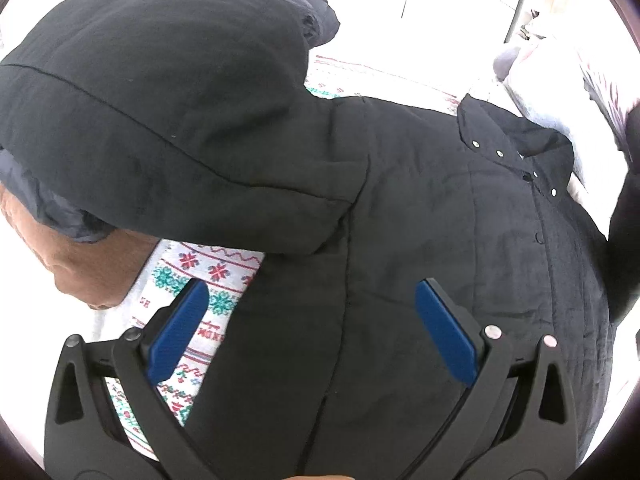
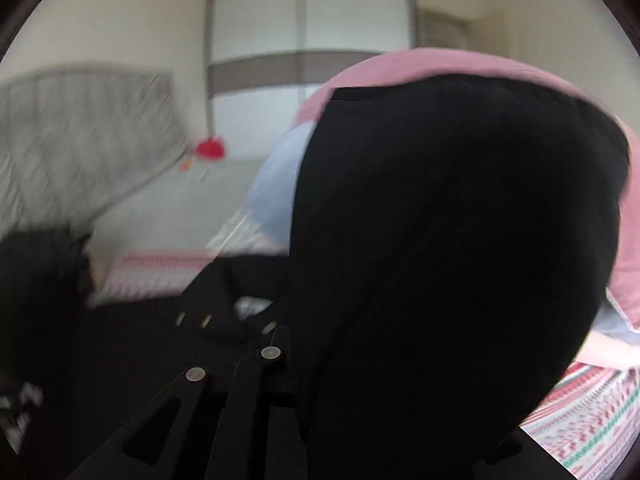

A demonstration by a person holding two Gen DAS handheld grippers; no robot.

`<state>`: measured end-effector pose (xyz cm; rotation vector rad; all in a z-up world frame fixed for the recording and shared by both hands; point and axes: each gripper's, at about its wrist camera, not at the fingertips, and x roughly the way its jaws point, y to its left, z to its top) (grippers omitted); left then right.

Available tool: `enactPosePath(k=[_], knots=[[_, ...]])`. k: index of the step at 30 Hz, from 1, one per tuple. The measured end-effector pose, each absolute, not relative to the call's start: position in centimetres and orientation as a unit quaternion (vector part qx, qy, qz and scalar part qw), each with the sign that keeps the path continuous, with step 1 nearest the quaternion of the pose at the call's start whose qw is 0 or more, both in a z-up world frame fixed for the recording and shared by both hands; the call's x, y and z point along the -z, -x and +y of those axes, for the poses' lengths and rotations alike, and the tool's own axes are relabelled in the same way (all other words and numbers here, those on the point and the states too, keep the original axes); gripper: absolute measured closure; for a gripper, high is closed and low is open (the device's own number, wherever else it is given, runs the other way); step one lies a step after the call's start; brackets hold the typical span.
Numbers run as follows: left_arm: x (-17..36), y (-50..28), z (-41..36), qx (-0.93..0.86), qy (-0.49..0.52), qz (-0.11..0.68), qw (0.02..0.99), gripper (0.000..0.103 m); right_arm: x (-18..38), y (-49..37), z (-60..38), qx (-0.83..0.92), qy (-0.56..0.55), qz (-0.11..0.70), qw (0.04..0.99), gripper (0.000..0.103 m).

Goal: Fold large clothes

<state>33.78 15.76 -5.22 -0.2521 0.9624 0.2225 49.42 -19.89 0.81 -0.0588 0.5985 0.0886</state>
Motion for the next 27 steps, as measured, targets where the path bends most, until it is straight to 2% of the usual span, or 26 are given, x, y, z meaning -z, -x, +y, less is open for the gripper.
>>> enactPosePath(k=[4,7,10,12,14,16,17,22,24,27], knots=[[5.3,-33.7,17.0,-0.106,0.142,0.462,0.869,0.0,7.0,-50.4,-11.2,-0.042,0.135,0.363,0.921,0.09],[5.4,-33.6,17.7,-0.104,0.158,0.462,0.867,0.0,12.1,-51.2,-8.3,-0.02,0.196,0.411,0.89,0.085],[5.5,-33.6,17.7,-0.098,0.159,0.464,0.866,0.0,13.3,-50.8,-7.4,-0.002,0.228,0.398,0.888,0.084],[5.5,-33.6,17.4,-0.094,0.156,0.465,0.867,0.0,13.0,-50.8,-8.2,-0.003,0.21,0.408,0.888,0.077],[5.5,-33.6,17.2,-0.091,0.151,0.466,0.867,0.0,12.5,-50.8,-9.5,-0.004,0.188,0.419,0.889,0.06],[5.4,-33.5,17.1,-0.089,0.149,0.465,0.868,0.0,12.4,-50.4,-10.9,-0.027,0.177,0.435,0.882,0.048],[5.3,-33.5,17.2,-0.088,0.15,0.464,0.869,0.0,12.4,-50.0,-11.4,-0.048,0.17,0.444,0.878,0.045],[5.2,-33.2,17.3,-0.09,0.151,0.461,0.87,0.0,10.7,-47.2,-16.1,-0.173,0.053,0.466,0.866,0.04],[5.3,-33.3,17.2,-0.089,0.15,0.463,0.869,0.0,9.0,-45.3,-18.3,-0.235,-0.018,0.451,0.861,0.04],[5.3,-33.4,16.9,-0.088,0.146,0.464,0.869,0.0,7.3,-43.2,-21.3,-0.275,-0.057,0.421,0.863,0.039]])
